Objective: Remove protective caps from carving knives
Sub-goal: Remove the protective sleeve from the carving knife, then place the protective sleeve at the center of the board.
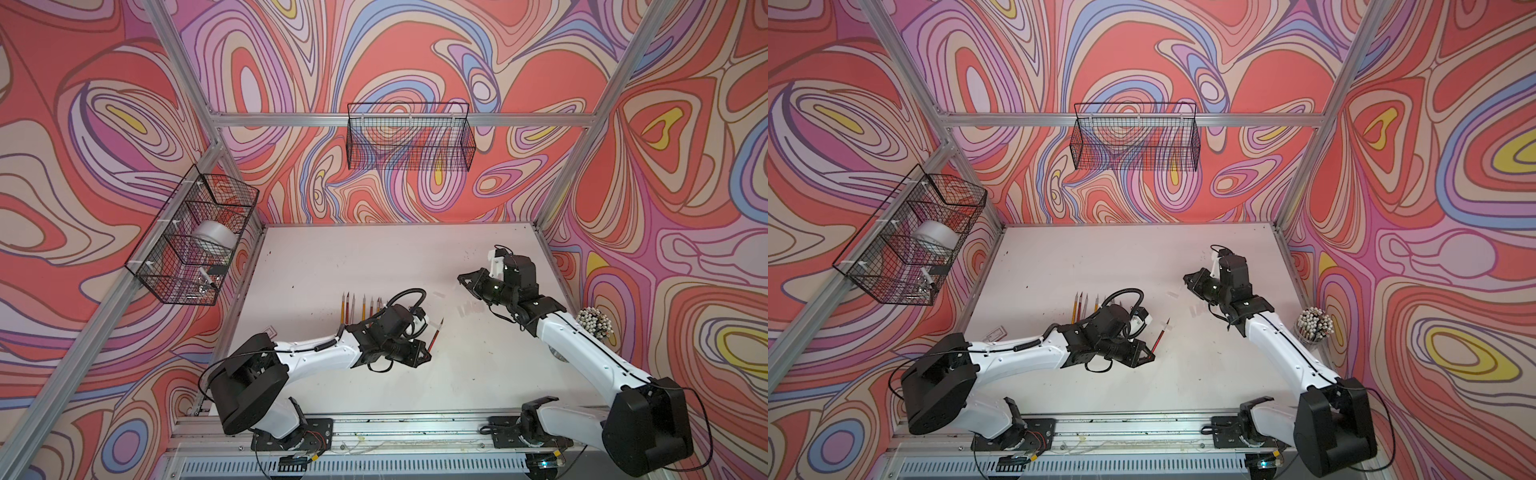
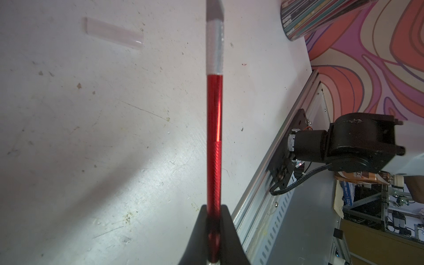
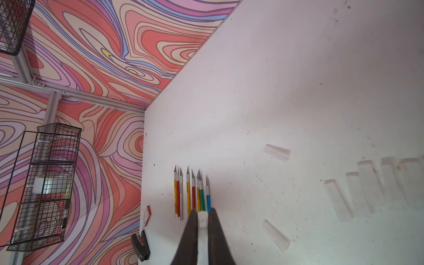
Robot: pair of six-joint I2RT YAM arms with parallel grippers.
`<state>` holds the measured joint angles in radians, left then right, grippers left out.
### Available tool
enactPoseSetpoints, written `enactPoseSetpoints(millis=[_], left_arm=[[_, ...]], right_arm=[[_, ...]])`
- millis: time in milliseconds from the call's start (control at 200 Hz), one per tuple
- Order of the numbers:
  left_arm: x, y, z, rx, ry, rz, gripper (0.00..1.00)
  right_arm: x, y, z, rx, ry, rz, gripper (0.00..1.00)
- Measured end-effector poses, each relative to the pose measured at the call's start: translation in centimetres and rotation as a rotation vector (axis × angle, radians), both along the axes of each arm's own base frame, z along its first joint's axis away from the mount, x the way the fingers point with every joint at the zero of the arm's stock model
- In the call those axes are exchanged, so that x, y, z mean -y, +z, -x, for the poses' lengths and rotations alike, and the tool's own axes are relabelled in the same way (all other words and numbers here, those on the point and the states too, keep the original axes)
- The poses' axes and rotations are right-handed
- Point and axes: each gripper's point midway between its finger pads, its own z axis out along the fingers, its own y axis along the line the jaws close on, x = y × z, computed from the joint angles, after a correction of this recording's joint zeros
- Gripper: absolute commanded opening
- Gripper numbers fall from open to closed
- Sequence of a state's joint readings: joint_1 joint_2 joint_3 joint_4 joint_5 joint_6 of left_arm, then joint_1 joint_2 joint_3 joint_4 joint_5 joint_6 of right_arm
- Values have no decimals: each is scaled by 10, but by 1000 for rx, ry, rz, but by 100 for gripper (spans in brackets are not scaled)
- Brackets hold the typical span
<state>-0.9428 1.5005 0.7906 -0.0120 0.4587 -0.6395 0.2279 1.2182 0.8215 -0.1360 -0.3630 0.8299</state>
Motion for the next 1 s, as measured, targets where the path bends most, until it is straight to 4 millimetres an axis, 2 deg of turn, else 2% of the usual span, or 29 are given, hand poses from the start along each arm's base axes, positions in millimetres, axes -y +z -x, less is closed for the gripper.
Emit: enactPoseSetpoints(millis=[180, 331, 436, 731, 1002], left_arm=[[-3, -2, -4, 12, 22, -14, 0], [-9, -5, -7, 25, 62, -32, 0], [-12, 0, -12, 46, 94, -29, 0], [-23, 29, -27, 127, 207, 16, 0], [-36, 35, -38, 153, 264, 11, 0]], right_arm=[[-1, -8, 7, -15, 37, 38, 4], [2, -12, 20, -28, 75, 89, 4], [5, -17, 30, -42, 96, 136, 4], [16, -47, 48, -141, 131, 248, 5], [23, -81, 58, -257, 163, 325, 5]])
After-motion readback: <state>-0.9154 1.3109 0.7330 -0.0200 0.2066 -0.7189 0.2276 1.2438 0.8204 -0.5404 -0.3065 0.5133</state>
